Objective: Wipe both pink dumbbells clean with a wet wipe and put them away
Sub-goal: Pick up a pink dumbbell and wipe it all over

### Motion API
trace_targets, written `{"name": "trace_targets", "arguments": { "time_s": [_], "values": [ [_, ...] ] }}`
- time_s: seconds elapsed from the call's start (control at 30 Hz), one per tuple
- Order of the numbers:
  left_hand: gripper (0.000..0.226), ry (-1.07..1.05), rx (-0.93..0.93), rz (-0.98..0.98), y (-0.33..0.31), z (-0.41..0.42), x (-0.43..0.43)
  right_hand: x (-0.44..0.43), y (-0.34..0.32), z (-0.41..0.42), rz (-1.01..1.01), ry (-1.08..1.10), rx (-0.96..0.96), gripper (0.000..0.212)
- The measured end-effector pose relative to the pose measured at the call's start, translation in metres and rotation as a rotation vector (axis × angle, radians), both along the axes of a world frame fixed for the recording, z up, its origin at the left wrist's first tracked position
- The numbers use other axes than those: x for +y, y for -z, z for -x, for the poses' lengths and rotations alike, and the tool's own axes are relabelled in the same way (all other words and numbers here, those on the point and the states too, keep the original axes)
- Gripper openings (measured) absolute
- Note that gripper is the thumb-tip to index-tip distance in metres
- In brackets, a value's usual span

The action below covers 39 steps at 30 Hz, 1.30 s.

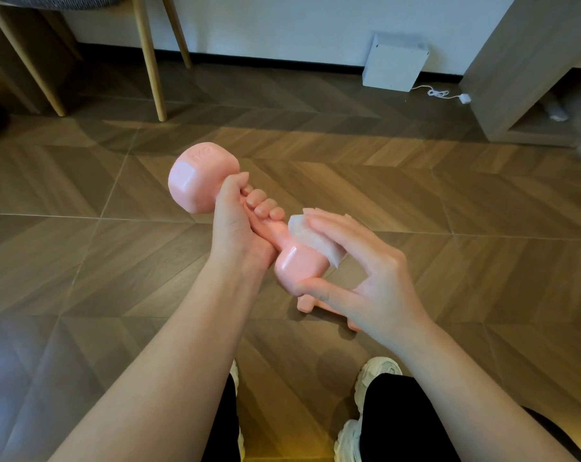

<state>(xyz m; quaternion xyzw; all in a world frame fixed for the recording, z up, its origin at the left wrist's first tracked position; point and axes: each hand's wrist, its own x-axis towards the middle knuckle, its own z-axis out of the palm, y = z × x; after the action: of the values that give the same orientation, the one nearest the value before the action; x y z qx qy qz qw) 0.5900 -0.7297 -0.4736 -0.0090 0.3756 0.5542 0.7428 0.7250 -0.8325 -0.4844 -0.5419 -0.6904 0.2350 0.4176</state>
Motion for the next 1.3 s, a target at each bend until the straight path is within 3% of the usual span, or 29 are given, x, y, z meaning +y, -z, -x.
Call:
{"name": "trace_targets", "arguments": {
  "time_s": [0.1, 0.23, 0.3, 0.43, 0.63, 0.77, 0.93, 1.07, 1.3],
  "values": [
    [0.033, 0.006, 0.070, 0.002, 0.002, 0.001, 0.001, 0.001, -0.002, -0.002, 0.122, -0.004, 0.056, 0.067],
    [0.033, 0.010, 0.147, -0.033, 0.002, 0.001, 0.000, 0.000, 0.008, 0.002, -0.040, -0.032, -0.098, 0.060],
    [0.033, 0.009, 0.163, -0.047, 0.000, 0.001, 0.000, 0.000, 0.011, 0.002, -0.048, -0.033, -0.078, 0.059],
    [0.034, 0.038, 0.247, -0.101, -0.005, 0.002, -0.002, 0.003, 0.005, 0.000, 0.044, -0.020, -0.085, 0.062],
    [0.035, 0.178, 0.479, -0.304, -0.009, 0.004, -0.008, 0.008, 0.006, -0.004, 0.235, -0.055, -0.247, 0.074],
    [0.037, 0.225, 0.469, -0.306, -0.011, 0.000, -0.010, 0.004, 0.012, -0.005, 0.053, -0.118, -0.317, 0.067],
    [0.037, 0.285, 0.472, -0.331, -0.009, 0.000, -0.012, 0.012, 0.024, -0.002, 0.002, -0.013, -0.503, 0.061],
    [0.038, 0.302, 0.432, -0.329, -0.010, 0.000, -0.012, 0.004, 0.027, -0.002, -0.112, 0.028, -0.451, 0.055],
    [0.043, 0.439, 0.415, -0.474, -0.006, 0.003, -0.012, 0.010, 0.029, -0.001, -0.035, -0.050, -0.484, 0.063]
  ]
}}
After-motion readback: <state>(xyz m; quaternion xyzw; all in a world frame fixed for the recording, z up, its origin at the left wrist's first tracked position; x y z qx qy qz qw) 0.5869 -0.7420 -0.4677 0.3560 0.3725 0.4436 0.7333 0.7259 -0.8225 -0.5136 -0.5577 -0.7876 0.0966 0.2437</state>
